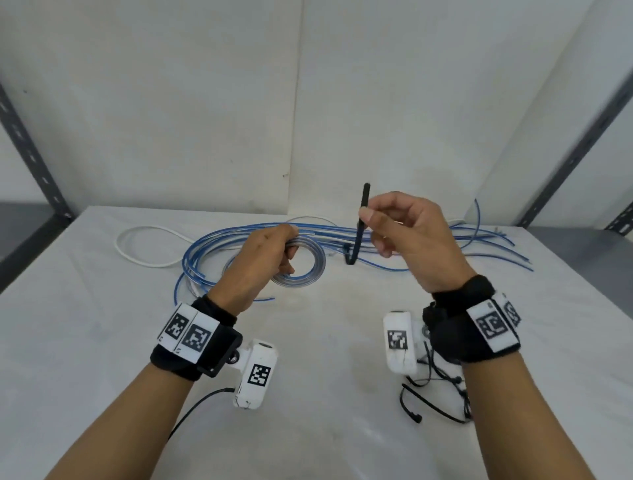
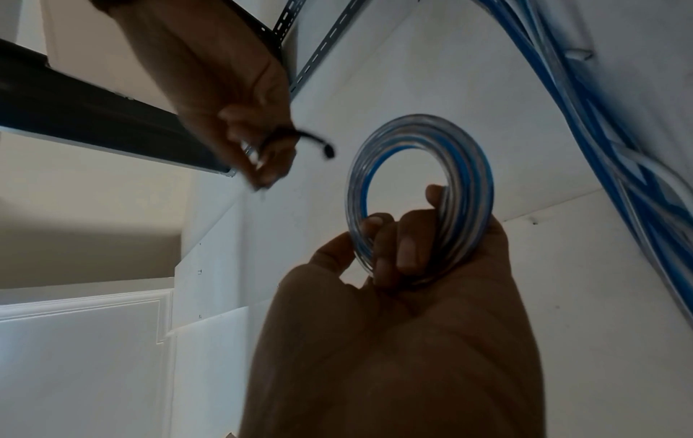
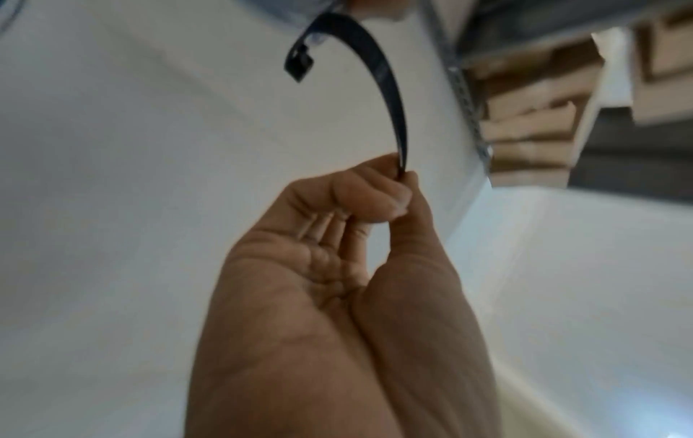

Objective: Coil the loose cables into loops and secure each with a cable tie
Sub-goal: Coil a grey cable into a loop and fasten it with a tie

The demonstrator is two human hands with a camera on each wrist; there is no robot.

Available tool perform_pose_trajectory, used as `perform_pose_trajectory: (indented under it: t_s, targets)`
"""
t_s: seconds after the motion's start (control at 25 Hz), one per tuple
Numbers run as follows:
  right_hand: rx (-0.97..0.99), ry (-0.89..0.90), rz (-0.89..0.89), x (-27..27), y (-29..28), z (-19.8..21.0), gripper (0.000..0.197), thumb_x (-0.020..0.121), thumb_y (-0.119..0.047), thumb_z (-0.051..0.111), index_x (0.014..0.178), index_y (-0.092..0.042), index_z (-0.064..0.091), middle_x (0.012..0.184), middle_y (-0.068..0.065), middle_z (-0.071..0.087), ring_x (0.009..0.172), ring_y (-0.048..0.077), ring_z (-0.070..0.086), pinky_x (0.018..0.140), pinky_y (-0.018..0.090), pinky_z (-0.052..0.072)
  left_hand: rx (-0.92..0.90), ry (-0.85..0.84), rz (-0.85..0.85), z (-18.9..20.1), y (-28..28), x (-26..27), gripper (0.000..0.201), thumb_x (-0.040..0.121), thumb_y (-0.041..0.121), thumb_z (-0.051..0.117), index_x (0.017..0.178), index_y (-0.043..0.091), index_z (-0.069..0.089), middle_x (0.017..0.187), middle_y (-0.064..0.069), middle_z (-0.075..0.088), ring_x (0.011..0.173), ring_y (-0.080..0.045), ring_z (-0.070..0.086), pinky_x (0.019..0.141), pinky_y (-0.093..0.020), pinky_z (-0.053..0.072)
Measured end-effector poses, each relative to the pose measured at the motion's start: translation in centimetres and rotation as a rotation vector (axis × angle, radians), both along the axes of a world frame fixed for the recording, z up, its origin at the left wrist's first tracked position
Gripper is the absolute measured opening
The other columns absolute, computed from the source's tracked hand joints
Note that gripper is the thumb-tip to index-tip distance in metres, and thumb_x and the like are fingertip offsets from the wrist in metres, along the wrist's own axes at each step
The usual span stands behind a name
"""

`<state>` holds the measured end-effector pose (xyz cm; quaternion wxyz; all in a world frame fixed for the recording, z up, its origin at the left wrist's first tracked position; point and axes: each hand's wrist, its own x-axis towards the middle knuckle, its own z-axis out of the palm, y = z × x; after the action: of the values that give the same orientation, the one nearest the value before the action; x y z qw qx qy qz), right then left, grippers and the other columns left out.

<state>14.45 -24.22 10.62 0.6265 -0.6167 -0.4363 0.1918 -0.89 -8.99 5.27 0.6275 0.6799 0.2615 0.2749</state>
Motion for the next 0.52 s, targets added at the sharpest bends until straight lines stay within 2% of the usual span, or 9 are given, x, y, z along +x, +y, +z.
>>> perform_pose_trajectory:
  t_s: [0.08,0.2,0.32,0.4,0.52]
  targets:
    - [0.103,0.127,0.112,-2.5,1.4,0.1,0.006,0.092,-0.003,0.067,0.09,-0.008,0.066,0.067,-0.001,0.065,0.045,0.015,0.049,0.044,0.023,0.041,0.051,-0.007,0.019,0.2,0.1,-0.4,0.036,0.104,0.025,0.044,0.07,0.013,0.047,0.058,0.005,0.043,0.051,-0.012,0.043,0.076,-0.038,0.047]
    - [0.084,0.074,0.141,-4.7,4.1,-1.6,0.004,0.094,-0.003,0.067,0.092,-0.006,0.065,0.073,0.007,0.064,0.049,0.019,0.056,0.048,0.028,0.049,0.098,-0.035,0.076,0.5,0.5,-0.8,0.036,0.104,0.025,0.043,0.07,0.017,0.05,0.061,0.007,0.047,0.055,-0.012,0.045,0.07,-0.036,0.043]
    - [0.145,0.036,0.08,-5.2,6.0,-3.0,0.004,0.096,-0.004,0.066,0.093,-0.006,0.064,0.083,0.019,0.069,0.063,0.025,0.069,0.063,0.034,0.059,0.132,-0.087,0.12,0.5,1.3,-1.3,0.033,0.097,0.033,0.046,0.066,0.025,0.054,0.062,0.007,0.049,0.056,-0.012,0.046,0.068,-0.038,0.043]
    - [0.203,0.044,0.095,-5.5,6.3,-3.5,0.003,0.096,-0.003,0.065,0.094,-0.002,0.063,0.092,0.025,0.069,0.074,0.028,0.074,0.074,0.037,0.061,0.122,-0.122,0.177,0.5,1.6,-1.6,0.022,0.091,0.039,0.05,0.078,0.022,0.056,0.061,0.004,0.046,0.055,-0.013,0.045,0.065,-0.037,0.043]
    - [0.266,0.055,0.14,-6.1,6.4,-3.8,0.011,0.093,-0.004,0.065,0.096,0.006,0.061,0.094,0.028,0.068,0.081,0.03,0.075,0.08,0.042,0.062,0.094,-0.142,0.242,0.5,2.3,-1.7,0.026,0.091,0.04,0.054,0.097,0.017,0.065,0.055,0.008,0.049,0.055,-0.013,0.047,0.063,-0.036,0.043]
